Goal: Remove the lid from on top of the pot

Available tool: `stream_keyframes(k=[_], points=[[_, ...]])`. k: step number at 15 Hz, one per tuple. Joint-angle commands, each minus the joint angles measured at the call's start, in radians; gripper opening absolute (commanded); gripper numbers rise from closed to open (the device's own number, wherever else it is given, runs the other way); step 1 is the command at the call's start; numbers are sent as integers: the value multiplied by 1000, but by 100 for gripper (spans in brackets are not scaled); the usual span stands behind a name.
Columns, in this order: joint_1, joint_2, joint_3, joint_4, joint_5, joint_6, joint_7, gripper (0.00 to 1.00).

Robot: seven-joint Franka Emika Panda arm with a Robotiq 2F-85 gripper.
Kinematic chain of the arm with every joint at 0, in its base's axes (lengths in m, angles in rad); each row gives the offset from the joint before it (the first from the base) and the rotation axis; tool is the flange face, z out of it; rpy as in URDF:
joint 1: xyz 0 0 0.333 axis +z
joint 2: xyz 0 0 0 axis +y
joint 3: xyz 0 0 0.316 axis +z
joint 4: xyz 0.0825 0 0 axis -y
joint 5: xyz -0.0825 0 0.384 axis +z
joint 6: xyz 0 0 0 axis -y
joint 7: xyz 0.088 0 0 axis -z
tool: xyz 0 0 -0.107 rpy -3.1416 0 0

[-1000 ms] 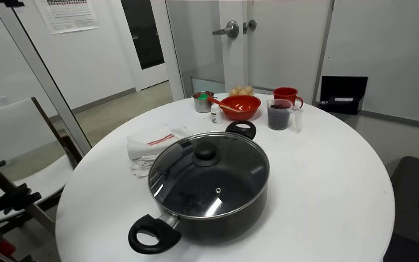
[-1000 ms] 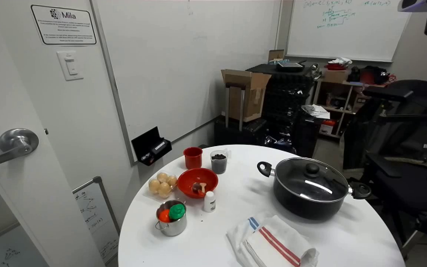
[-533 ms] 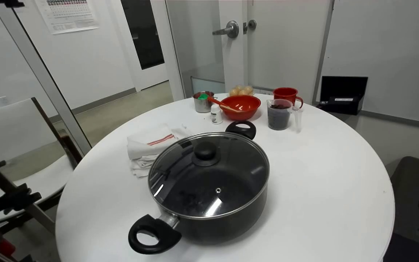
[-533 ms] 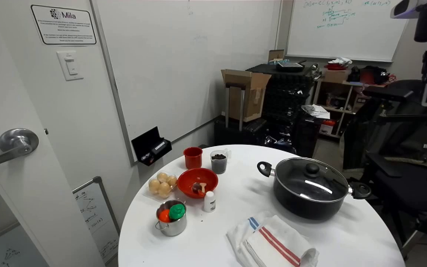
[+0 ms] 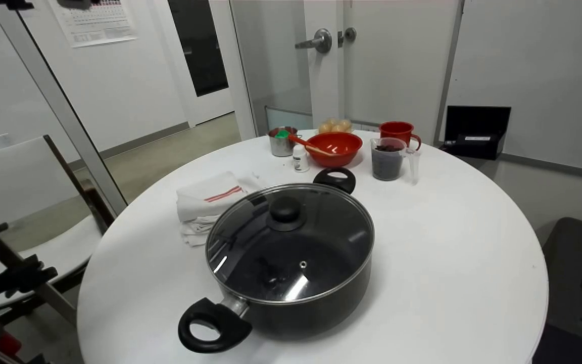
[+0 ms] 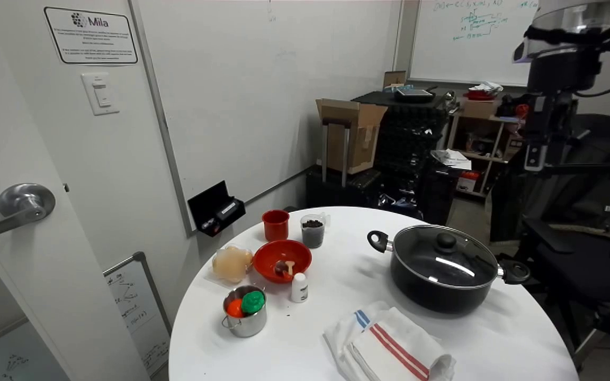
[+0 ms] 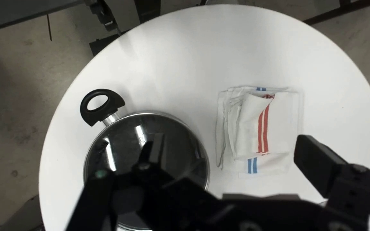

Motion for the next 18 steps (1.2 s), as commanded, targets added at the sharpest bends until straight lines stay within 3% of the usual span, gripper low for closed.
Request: stream_keyframes(k=[1,9,18], points=[[-18,186,1,121,4,36,106,100],[-17,504,-22,326,18,70,292,100],[-32,705,-56,401,124,142,385,100]])
